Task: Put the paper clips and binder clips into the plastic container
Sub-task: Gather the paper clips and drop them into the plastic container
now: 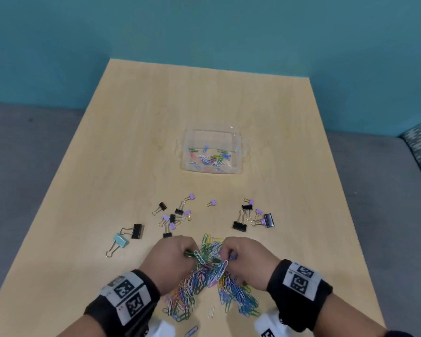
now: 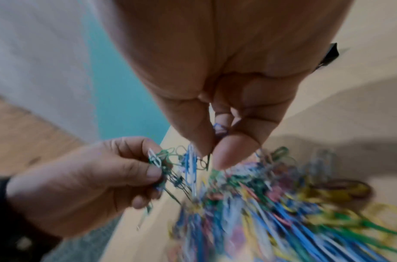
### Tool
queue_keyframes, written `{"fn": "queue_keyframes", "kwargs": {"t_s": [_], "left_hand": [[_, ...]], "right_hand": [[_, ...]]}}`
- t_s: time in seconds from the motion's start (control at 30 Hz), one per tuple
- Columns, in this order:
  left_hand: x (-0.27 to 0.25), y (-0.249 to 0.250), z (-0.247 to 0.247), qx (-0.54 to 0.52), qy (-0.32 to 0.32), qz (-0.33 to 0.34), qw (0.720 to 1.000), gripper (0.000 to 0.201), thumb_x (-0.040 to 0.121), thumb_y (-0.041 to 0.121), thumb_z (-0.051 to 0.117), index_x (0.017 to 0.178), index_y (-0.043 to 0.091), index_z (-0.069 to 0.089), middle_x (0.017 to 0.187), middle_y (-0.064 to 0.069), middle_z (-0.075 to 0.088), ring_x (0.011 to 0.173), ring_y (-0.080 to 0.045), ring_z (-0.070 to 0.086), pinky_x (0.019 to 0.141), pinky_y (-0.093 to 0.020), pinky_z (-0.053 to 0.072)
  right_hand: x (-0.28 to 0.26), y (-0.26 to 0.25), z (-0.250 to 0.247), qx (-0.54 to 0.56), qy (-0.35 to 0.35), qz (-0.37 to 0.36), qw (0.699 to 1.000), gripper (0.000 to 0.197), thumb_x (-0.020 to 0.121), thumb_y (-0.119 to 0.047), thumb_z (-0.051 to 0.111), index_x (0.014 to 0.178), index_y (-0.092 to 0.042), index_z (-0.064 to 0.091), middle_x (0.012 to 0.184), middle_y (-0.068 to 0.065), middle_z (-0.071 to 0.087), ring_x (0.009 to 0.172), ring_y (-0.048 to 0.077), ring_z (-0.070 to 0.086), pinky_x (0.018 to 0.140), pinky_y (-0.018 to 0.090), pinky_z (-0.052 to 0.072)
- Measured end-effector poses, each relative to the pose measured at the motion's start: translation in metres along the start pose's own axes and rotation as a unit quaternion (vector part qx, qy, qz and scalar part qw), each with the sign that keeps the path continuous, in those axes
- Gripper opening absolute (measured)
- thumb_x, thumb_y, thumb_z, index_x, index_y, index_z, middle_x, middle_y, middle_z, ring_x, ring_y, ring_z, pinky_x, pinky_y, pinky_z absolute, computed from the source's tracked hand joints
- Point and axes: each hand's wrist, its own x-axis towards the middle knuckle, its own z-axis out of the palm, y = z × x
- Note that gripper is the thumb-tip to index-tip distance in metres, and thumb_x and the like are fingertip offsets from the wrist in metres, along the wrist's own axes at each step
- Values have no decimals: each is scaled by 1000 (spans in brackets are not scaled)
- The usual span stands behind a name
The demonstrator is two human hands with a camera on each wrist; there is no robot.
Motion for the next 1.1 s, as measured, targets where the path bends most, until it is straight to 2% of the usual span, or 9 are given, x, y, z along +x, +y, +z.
{"fn": "queue_keyframes", "kwargs": {"t_s": [0.13, 0.33, 0.57, 0.67, 0.77, 0.87, 0.97, 1.03, 1.1], "left_hand": [[18, 17, -38, -155, -20, -22, 987, 19, 76, -2, 66, 69, 15, 69, 61, -5, 66, 50, -13, 61, 49, -26, 47], [96, 51, -91, -221, 95, 6, 970, 10, 74, -13, 63, 77, -4, 66, 61, -16, 64, 52, -23, 55, 59, -36, 54], [165, 89, -108, -101, 164, 31, 981, 8, 80, 6, 67, 84, 13, 67, 72, -7, 67, 56, -19, 65, 57, -27, 53], [160, 80, -104, -27, 162, 42, 985, 33, 81, 18, 69, 114, 17, 63, 101, -3, 65, 80, -25, 68, 81, -39, 55], [123, 62, -93, 16, 173, 64, 983, 37, 83, 26, 66, 119, 22, 61, 111, 3, 62, 88, -20, 64, 85, -36, 51], [55, 35, -65, 93, 129, 79, 984, 18, 84, 34, 62, 101, 29, 63, 96, 11, 61, 82, -12, 61, 73, -31, 50], [-12, -6, -30, 107, -21, 29, 994, 20, 84, 38, 60, 73, 20, 59, 69, 11, 61, 64, -7, 57, 61, -28, 48], [-48, -30, -8, -10, -162, -26, 986, 24, 79, 35, 62, 73, 12, 59, 63, 7, 59, 58, -7, 55, 59, -28, 49], [-66, -44, 13, -7, -213, 0, 977, 30, 72, 43, 59, 77, 13, 61, 69, 6, 60, 62, -4, 55, 65, -27, 50]], "right_hand": [[13, -15, -44, 128, -16, 3, 992, 13, 80, -2, 55, 81, -15, 60, 65, 12, 67, 49, 20, 62, 47, 29, 38], [67, -58, -122, 222, 124, -49, 966, 23, 82, 16, 54, 77, -6, 55, 67, 21, 58, 46, 21, 53, 46, 29, 52], [126, -87, -152, 117, 216, -29, 969, 17, 82, 4, 59, 76, -12, 58, 77, 18, 63, 57, 30, 64, 70, 53, 58], [119, -83, -148, 36, 218, -22, 975, 23, 83, -13, 62, 106, -15, 61, 97, 15, 66, 79, 35, 68, 77, 49, 57], [83, -59, -130, -66, 235, -38, 969, 37, 87, -22, 56, 124, -16, 56, 112, 6, 62, 89, 25, 63, 83, 39, 53], [26, -25, -82, -154, 163, -67, 972, 28, 90, -27, 51, 117, -21, 59, 107, -1, 62, 89, 18, 59, 79, 30, 47], [-27, 18, -30, -212, 54, -72, 973, 11, 86, -31, 46, 84, -23, 53, 84, -6, 59, 78, 17, 55, 72, 36, 46], [-52, 42, -3, -212, -22, -61, 975, 17, 82, -32, 43, 81, -17, 51, 80, -2, 59, 75, 18, 53, 69, 36, 43], [-65, 53, 18, -194, -74, -58, 977, 22, 79, -34, 43, 82, -15, 52, 79, -3, 59, 75, 17, 54, 69, 35, 43]]}}
